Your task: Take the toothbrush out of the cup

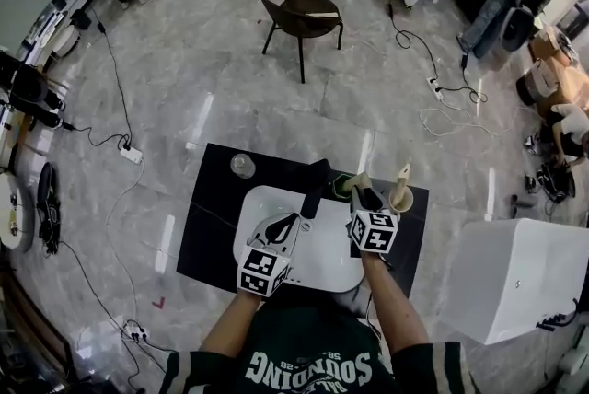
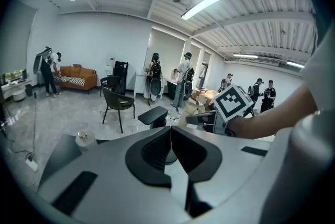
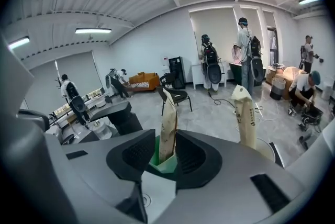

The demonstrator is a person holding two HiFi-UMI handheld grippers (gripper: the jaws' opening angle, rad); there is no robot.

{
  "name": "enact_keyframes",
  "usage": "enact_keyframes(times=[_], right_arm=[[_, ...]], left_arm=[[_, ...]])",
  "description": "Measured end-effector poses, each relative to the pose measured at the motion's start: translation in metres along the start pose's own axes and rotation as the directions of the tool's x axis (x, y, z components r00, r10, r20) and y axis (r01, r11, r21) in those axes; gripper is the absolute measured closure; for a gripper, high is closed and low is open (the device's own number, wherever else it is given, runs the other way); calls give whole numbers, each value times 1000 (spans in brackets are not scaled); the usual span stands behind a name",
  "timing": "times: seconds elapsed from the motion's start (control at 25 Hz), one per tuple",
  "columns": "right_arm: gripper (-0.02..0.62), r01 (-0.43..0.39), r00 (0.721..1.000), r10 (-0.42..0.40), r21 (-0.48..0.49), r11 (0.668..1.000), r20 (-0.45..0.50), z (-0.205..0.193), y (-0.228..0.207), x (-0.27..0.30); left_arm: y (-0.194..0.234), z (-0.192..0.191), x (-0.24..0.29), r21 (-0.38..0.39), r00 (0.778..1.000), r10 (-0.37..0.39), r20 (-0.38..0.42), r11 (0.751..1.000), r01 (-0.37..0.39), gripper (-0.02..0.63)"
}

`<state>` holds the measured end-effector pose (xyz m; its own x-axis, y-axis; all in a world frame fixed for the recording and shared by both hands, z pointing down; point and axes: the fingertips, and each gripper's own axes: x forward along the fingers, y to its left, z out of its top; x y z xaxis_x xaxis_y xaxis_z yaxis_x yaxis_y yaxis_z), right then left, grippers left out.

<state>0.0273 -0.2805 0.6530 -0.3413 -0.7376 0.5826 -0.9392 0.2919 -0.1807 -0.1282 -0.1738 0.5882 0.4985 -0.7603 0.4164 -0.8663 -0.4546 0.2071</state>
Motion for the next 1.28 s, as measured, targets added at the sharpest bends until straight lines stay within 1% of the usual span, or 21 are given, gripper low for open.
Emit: enact_keyframes(times=[0.12,0.24,0.48,0.76,1.0,1.16,1.28], right_arm=[[477,-4,1000,3,-21,1000,-6,1,1,6],[513,6,1000,-7,-45,999,-18,0,1,8],[532,-5,1000,5,-66,998,-7,3,4,4],[541,-42,998,45,-76,996,32,20,14,-17],[545,-59,991,76,-150,987,112,48,25,-46],[546,-63,986,87,-166,984,143,59,27,-65],[546,-59,983,93,-202,978,160,67,29,-78]], left_arm=[[8,-3,-8,-9,1000,26,-4,1000,-26,590],[13,-7,-13,-15,999,41,-4,999,-41,589],[11,-7,-16,-14,999,43,2,999,-42,590],[-1,-1,-15,2,1000,17,12,1000,-17,590],[-13,6,-10,17,999,-18,27,1000,17,590],[-26,12,-3,32,998,-47,34,998,46,590],[-34,18,0,45,997,-69,39,997,68,591]])
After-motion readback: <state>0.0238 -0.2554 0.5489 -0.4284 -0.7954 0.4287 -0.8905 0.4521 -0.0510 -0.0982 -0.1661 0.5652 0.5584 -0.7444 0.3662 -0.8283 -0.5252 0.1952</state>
